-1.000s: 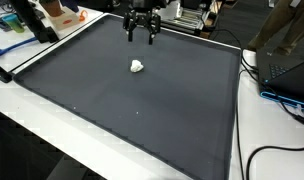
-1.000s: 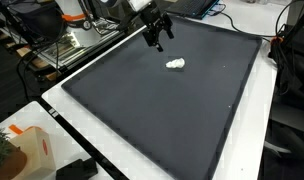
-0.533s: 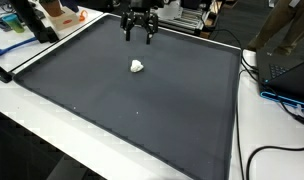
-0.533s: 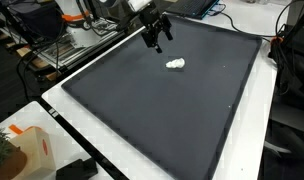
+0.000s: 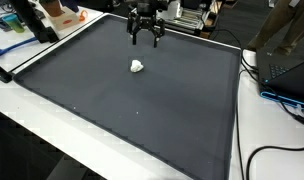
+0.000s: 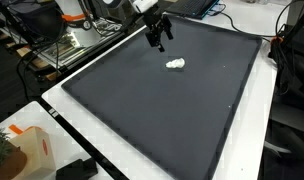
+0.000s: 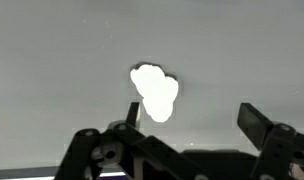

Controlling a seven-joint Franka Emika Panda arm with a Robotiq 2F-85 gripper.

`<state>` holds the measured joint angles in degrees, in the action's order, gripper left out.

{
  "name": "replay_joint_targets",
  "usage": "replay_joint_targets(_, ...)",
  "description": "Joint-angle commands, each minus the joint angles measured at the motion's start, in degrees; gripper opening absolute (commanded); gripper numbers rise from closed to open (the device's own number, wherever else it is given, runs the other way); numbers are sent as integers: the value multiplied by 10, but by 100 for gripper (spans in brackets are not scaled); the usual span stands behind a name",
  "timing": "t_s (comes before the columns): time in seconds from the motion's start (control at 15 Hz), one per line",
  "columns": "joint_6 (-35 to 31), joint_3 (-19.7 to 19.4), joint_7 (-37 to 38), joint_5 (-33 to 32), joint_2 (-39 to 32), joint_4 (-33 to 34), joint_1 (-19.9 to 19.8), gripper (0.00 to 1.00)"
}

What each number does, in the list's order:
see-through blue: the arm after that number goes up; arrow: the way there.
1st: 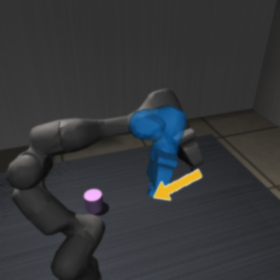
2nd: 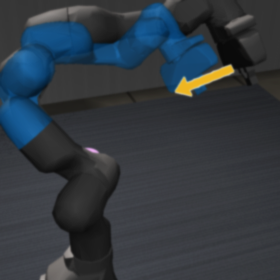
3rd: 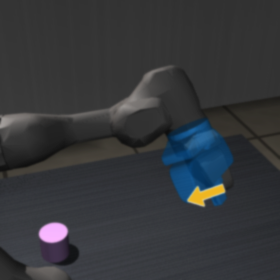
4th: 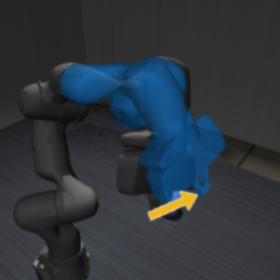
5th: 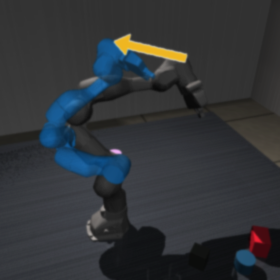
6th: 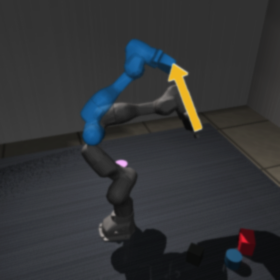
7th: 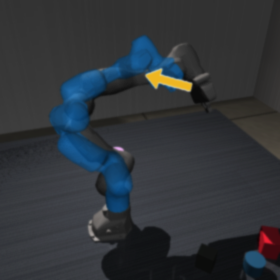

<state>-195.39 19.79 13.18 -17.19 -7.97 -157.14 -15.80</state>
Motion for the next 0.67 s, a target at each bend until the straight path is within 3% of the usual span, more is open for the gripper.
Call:
replay_joint_targets(0.0, 42, 24, 22, -13, 1, 22, -7, 100)
replay_joint_targets(0.4, 142, 64, 28, 4, 13, 86, -21, 100)
replay_joint_targets(0.6, 215, 91, 14, 45, 3, 124, -38, 100)
